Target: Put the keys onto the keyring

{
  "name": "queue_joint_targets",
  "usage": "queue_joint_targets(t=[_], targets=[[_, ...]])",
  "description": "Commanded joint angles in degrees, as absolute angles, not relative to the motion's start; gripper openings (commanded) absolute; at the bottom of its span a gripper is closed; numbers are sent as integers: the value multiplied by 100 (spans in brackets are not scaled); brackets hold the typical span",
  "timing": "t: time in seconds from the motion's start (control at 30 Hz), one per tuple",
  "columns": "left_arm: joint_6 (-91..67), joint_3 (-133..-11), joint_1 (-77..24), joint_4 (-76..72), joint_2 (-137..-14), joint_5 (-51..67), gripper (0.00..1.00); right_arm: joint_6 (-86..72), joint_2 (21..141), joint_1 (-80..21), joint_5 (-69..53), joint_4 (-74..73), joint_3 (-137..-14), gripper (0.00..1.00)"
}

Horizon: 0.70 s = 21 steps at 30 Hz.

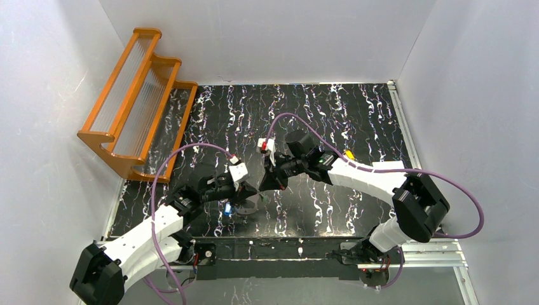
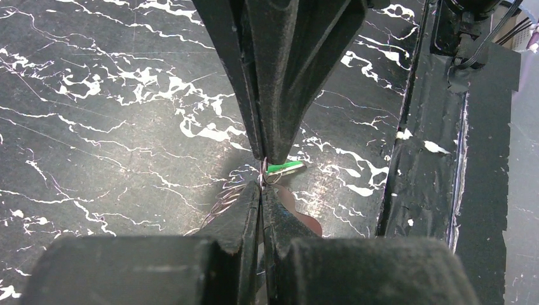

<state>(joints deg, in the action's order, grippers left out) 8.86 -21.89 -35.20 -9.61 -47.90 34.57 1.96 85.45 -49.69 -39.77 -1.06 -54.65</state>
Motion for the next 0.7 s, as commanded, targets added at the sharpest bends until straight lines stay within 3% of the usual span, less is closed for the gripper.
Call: queue_joint_targets(t=[0.0, 0.67], targets=[[940, -2252, -3583, -923, -4726, 3537, 0, 237, 8488, -5021, -3758, 85, -5766, 1], [997, -2267, -3689, -853, -4685, 3402, 0, 310, 8396, -5069, -3156, 9, -5620, 1]])
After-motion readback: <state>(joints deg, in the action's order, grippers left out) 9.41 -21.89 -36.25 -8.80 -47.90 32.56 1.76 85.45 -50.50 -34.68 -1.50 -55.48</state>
